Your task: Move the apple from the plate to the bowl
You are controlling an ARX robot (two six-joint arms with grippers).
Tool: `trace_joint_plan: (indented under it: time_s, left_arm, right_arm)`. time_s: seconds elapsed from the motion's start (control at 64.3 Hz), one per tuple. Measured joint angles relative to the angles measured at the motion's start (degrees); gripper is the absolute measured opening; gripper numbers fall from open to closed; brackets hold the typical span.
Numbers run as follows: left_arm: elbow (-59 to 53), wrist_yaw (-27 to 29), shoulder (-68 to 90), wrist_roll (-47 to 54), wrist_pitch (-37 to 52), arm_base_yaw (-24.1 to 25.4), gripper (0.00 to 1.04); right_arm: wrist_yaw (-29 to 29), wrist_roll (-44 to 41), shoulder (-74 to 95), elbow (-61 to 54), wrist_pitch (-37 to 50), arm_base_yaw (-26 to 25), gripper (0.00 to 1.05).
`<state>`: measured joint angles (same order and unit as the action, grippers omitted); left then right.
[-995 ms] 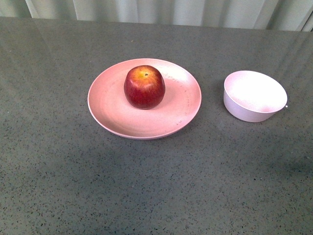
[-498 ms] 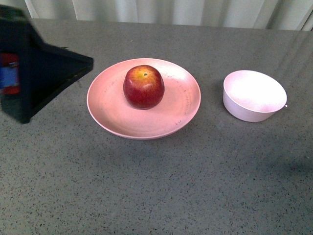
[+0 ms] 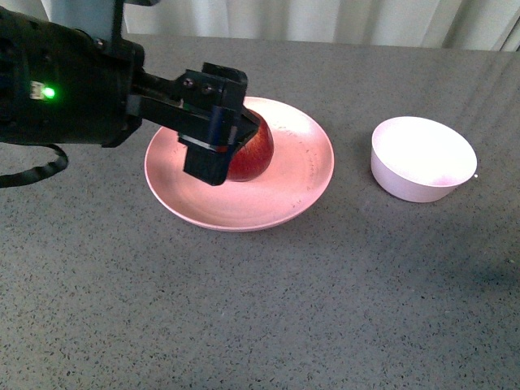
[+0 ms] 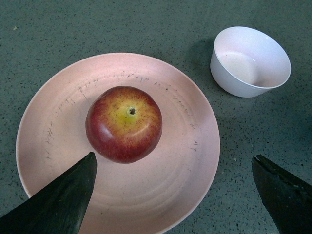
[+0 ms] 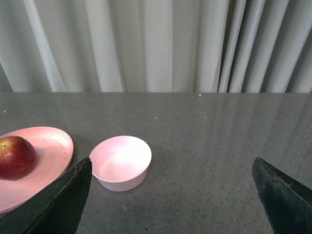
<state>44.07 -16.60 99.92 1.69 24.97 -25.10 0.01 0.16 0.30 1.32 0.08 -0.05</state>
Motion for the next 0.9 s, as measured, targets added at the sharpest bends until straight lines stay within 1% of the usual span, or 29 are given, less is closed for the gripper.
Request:
trace_joint_plan:
  time_s: [0.171, 0.358, 0.669, 0.902]
  left_arm:
    - [3.6, 2.8, 4.5, 0.0, 0.6, -1.2, 0.96]
    - [8.5, 8.7, 10.1, 0.0, 0.6, -1.2, 0.96]
    - [13.7, 12.0, 15.3, 0.0, -0.7, -1.4, 0.96]
    - [15.5, 13.0, 16.8, 0.1, -1.4, -1.8, 0.96]
  right_arm:
    - [0.0, 0.0, 0.0, 0.0, 0.0, 0.0, 0.96]
    - [0.0, 0.0, 0.0, 0.0, 0.0, 0.0, 0.96]
    - [0.0, 0.0, 0.0, 0.0, 0.0, 0.0, 0.96]
    - [0.0, 0.0, 0.0, 0.0, 0.0, 0.0, 0.96]
